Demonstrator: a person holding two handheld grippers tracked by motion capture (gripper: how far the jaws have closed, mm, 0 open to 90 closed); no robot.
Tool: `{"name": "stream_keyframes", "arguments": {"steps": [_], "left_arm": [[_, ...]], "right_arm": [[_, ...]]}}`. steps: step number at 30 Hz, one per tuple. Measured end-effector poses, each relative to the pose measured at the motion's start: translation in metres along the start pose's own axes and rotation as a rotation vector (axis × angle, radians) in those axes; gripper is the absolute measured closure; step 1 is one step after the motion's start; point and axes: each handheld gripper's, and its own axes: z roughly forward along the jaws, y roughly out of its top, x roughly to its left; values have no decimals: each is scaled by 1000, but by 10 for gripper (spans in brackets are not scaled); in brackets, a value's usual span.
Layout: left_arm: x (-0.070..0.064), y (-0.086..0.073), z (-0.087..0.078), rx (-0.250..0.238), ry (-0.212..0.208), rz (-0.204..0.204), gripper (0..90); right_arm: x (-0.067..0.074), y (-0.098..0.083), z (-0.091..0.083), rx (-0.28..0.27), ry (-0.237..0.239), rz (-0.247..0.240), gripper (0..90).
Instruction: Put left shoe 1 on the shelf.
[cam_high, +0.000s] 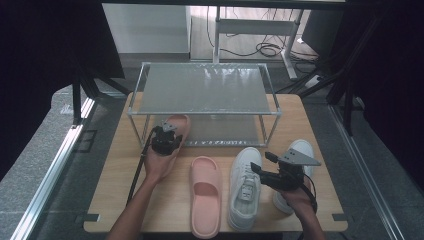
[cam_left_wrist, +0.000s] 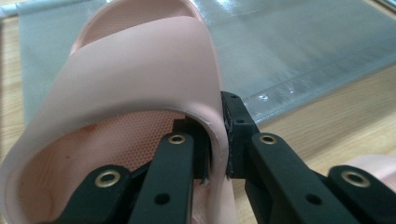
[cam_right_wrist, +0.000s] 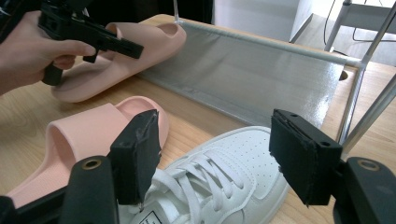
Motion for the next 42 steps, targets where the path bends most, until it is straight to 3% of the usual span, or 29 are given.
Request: {"name": "stream_keyframes", "arguments": {"steps": [3,10,13,14,15,17,23,27,33,36,42], "left_arm": [[0,-1,7,5,7,-15,826],[-2,0,17,11,13,-5,816],[-5,-1,18,19,30,8,676],[-5,0,16,18,31,10,595],[-6,0,14,17,27,11,595],[-7,2,7,13,17,7,506],[-6,-3,-21,32,-41,31,437],[-4,-17,-44,26,-60,42,530],[-4,-43,-74,21,-100,74,834],[-4,-56,-85,16,-116,91,891],[0,-83,-98,24,-135,73,898]], "right_arm": [[1,0,1,1,1,-3,339],[0,-1,1,3,-1,-1,339],[-1,-1,1,4,-1,0,339],[0,-1,1,4,1,-2,339],[0,-1,1,4,1,-2,339],[0,-1,0,3,0,-2,339],[0,-1,-1,1,-2,-1,339],[0,0,-1,-2,-3,-3,340],[2,0,-1,-3,-1,-5,340],[2,1,-2,-5,-1,-5,340],[1,0,-2,-5,-6,-5,340]]}}
